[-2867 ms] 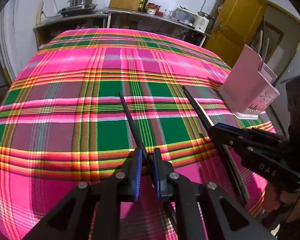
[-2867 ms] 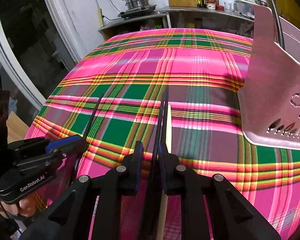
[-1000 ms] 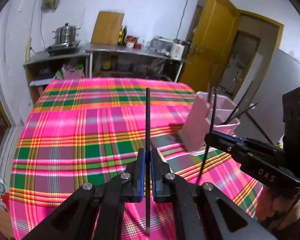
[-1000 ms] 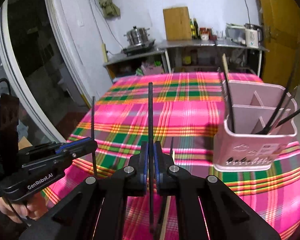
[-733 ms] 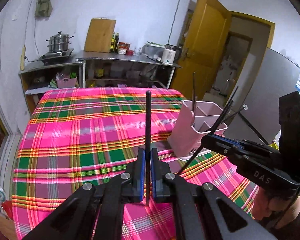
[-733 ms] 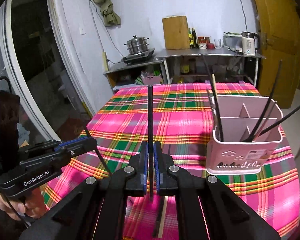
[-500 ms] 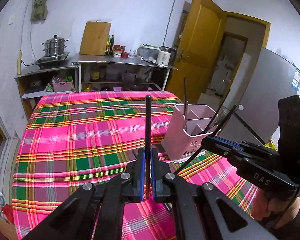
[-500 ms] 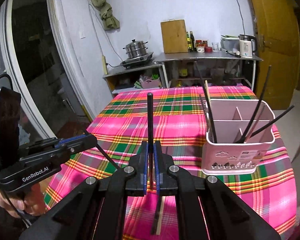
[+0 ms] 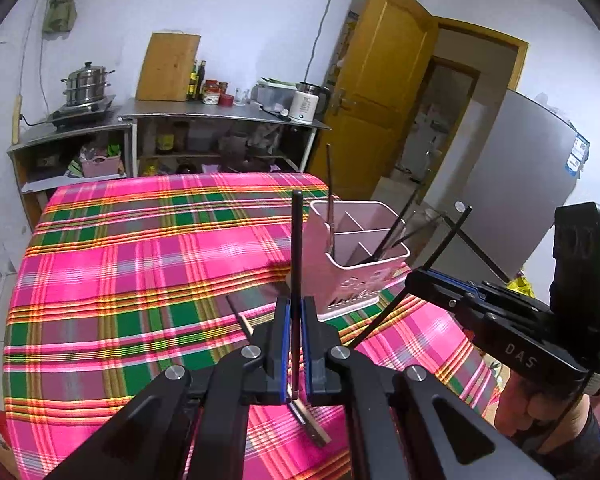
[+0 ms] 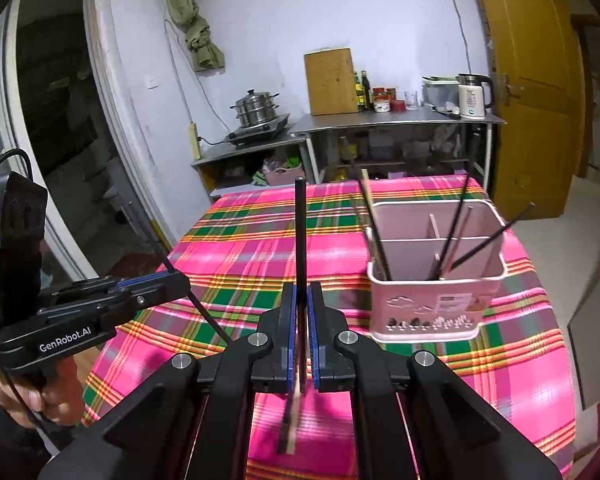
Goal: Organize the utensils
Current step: 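Lift both held black chopsticks and carry them over the pink caddy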
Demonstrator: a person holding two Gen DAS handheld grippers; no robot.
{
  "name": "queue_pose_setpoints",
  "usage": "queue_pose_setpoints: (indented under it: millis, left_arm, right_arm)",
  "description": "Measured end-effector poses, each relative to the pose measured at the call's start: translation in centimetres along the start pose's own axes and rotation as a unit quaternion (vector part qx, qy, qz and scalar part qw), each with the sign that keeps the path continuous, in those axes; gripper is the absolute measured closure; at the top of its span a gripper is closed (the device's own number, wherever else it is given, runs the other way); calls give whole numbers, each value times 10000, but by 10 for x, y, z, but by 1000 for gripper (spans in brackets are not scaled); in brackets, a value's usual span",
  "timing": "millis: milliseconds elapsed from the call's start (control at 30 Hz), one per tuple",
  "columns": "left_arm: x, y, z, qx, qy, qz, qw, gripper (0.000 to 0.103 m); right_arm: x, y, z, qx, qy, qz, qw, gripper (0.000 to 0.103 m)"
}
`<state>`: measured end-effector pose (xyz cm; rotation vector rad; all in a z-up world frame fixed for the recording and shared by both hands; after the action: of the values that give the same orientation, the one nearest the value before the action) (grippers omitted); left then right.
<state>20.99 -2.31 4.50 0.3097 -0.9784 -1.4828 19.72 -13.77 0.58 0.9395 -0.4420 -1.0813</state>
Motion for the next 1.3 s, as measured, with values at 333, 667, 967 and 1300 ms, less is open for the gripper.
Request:
queue_pose_setpoints:
  millis: [333,667,967,1300]
  left_arm:
    - [30,29,-21,-23,-279,-146,9995,98]
    - [59,93,-24,372,-503,-220,9978,98]
    - [70,131,-40,599,-503,-246,9966,98]
    - [63,117,-81,315,-444,-200,9983,98]
  right_arm:
    - [29,10,14,167,-264,-176,9994,97]
    - [56,59,34,673,-573,-181,9959,97]
    - [71,93,33,952,-775,-114,9924,97]
    - [74,79,4,753,-932,-43,9928,97]
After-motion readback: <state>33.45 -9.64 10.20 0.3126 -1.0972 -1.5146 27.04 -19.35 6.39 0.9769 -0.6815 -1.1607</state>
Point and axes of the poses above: each gripper's, at about its wrist camera, not at the fingertips, and z roughly against the way its jaws point, x to its right, y to its top, the point moved 3 cm from there along -z, roughly the way its jaws point, and after that the axes turned 5 degrees about z, right-handed, at the moved point
